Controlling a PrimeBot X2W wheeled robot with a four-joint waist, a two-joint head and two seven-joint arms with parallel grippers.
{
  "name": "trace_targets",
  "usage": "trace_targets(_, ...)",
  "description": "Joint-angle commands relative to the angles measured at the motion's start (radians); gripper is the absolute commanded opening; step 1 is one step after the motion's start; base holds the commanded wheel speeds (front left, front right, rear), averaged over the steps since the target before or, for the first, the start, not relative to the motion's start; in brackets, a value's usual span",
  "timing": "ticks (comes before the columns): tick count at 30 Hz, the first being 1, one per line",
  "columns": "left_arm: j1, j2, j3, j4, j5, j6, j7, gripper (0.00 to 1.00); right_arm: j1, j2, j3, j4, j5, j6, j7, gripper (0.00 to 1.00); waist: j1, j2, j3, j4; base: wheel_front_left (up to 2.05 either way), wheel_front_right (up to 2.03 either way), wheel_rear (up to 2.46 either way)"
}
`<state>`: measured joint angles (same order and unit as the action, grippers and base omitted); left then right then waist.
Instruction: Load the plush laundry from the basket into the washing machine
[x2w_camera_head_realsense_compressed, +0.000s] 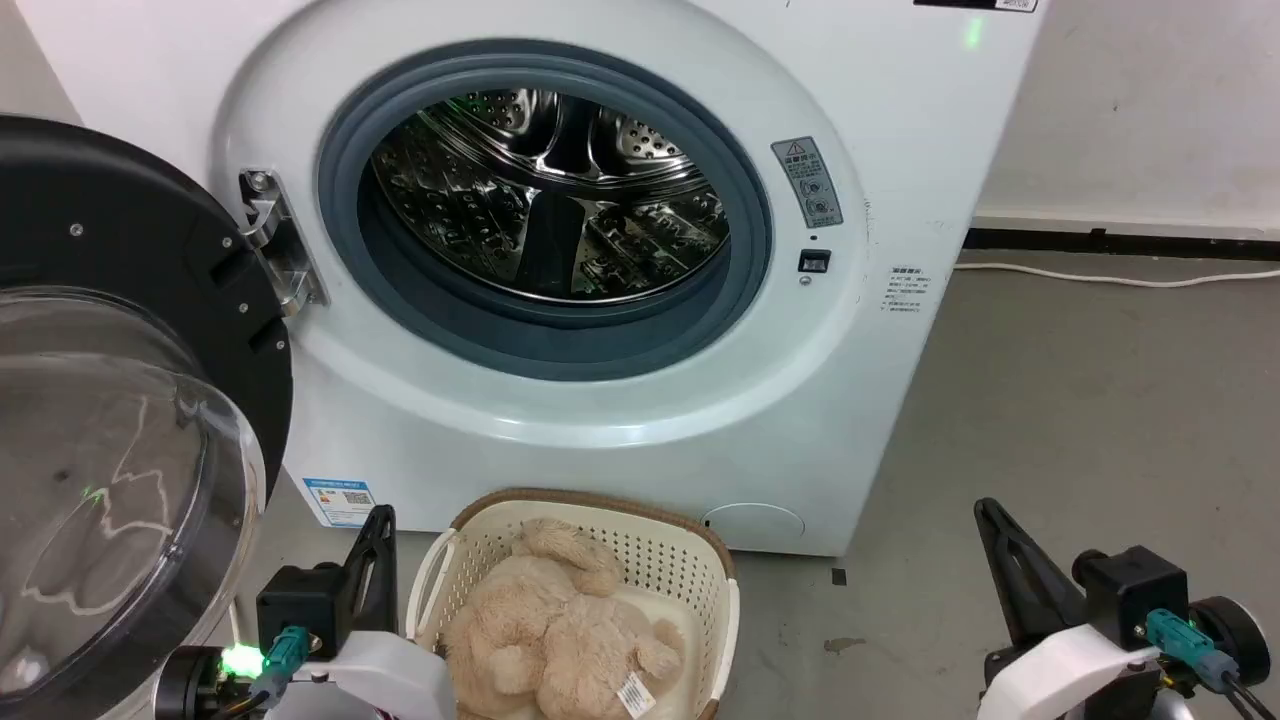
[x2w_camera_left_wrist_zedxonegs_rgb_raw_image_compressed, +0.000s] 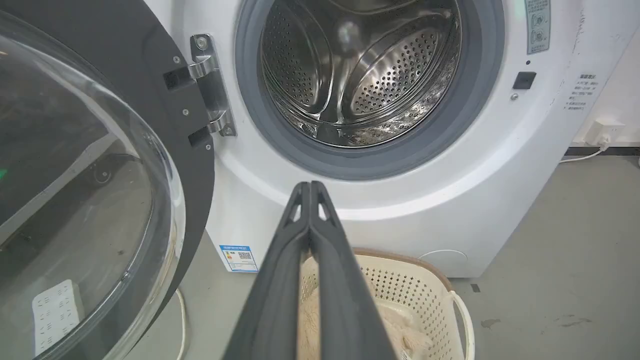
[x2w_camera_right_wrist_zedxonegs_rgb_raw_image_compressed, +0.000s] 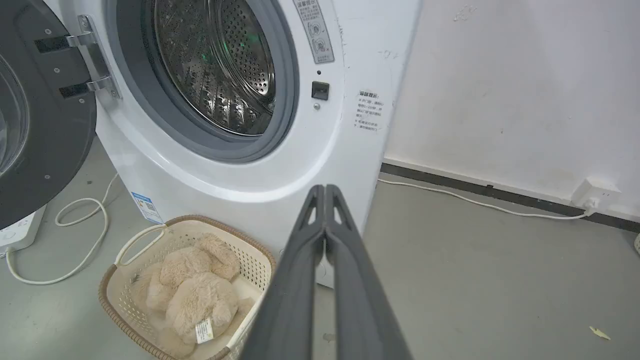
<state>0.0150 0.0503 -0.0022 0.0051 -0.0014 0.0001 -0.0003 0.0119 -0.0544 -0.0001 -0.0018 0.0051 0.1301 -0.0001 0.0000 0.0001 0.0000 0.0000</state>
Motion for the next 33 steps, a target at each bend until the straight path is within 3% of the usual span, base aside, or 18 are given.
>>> trace_targets(1,-0.015,0.0,0.002,-0.005,0.001,0.0,0.0,0.0,-0.012,0.004,0.0,0.002,-0.005,0.001,0.0,0.0,0.0,-0.0001,0.0,0.0,0.0,0.0,0.0)
trace_targets(33,-0.015,0.0,0.002,-0.005,0.001,0.0,0.0,0.0,-0.012,0.004,0.0,0.002,-0.005,0.001,0.0,0.0,0.0,-0.0001,0.0,0.0,0.0,0.0,0.0)
